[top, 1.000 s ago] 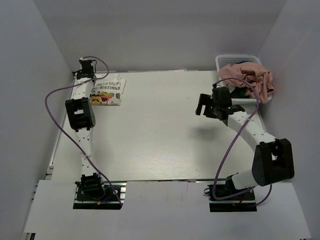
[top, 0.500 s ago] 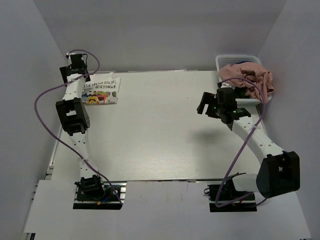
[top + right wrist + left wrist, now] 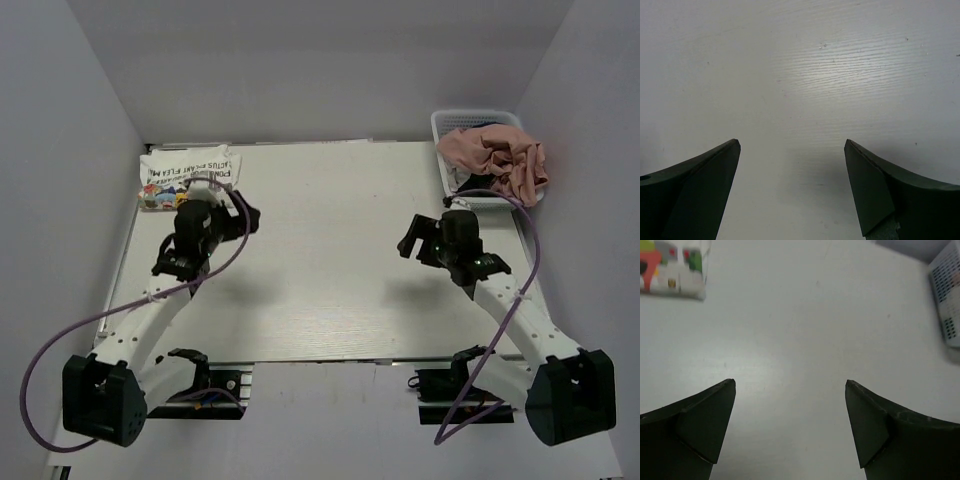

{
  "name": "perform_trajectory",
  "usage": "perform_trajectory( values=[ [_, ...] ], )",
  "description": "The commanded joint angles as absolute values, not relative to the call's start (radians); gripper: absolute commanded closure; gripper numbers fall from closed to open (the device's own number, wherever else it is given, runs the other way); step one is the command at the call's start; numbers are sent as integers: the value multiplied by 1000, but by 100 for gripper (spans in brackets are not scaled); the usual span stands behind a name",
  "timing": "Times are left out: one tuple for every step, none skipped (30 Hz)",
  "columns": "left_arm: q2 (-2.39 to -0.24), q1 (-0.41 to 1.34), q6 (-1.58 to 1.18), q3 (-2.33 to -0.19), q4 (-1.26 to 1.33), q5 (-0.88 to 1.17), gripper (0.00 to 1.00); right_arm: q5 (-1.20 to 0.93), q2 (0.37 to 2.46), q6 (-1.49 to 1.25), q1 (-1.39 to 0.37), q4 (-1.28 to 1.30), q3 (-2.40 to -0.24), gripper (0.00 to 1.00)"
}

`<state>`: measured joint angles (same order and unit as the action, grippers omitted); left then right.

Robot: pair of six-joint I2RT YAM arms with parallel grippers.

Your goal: Fold and stack the t-shirts

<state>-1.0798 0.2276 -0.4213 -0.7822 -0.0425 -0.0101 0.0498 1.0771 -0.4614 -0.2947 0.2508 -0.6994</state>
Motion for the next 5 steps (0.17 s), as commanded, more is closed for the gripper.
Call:
perform_trajectory(
  values=[
    [-1026, 247, -489, -670, -76, -39, 0, 54, 993, -459, -293, 160, -652, 10],
    [-996, 256, -489, -670, -110, -49, 0, 58, 986, -460, -291, 150, -644, 10],
    [-980, 256, -480, -670, -132, -34, 0, 63, 977, -457, -293, 149, -641, 10],
    [-964, 256, -480, -661, -146, -34, 0, 69, 965, -459, -291, 146, -629, 10],
    [-945, 267, -480, -646, -155, -23, 0, 68, 953, -465, -291, 131, -623, 10]
  ],
)
